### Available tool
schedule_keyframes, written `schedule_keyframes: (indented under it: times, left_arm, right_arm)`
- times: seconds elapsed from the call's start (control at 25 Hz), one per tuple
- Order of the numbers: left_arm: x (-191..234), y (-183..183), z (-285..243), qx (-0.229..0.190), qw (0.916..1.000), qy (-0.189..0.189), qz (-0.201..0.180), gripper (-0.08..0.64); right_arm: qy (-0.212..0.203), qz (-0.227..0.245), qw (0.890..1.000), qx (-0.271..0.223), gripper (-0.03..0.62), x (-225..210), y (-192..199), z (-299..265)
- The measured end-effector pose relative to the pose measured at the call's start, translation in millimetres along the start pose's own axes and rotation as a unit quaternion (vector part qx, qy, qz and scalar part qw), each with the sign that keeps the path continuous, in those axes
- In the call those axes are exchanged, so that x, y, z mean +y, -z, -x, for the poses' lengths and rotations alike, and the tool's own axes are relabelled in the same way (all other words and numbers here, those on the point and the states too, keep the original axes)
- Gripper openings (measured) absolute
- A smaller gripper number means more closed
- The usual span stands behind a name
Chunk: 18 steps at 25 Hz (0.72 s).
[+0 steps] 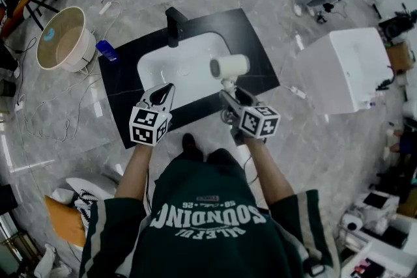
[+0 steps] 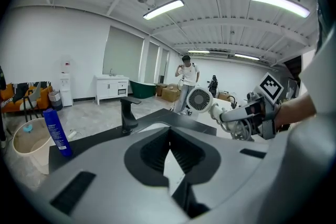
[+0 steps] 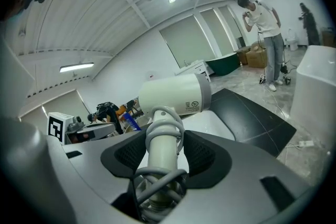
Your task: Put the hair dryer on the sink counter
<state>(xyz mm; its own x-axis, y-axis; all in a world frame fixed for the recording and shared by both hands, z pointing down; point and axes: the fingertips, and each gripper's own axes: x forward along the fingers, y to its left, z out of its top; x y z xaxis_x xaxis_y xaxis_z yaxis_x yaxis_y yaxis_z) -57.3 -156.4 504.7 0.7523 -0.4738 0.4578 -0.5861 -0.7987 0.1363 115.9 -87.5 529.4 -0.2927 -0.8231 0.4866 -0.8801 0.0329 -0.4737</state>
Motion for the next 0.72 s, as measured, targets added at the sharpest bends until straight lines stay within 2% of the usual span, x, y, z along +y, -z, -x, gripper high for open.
schedule_keyframes:
  times: [0.4, 0.72]
  left_arm:
    - [25.3, -30.2, -43.9, -0.01, 0.9998, -0.012, 0.013, 0.002]
    - [48.6, -53.0, -82.0, -0.012, 0.9977, -0.056, 0.038, 0.002]
  right_arm:
    - [-0.01, 0.006, 1.0, -0.001, 0.222, -25.1, -41.9, -49.3]
    - [-0.039, 0.025, 0.999, 0.026, 0.222, -52.9, -73.5, -101.3]
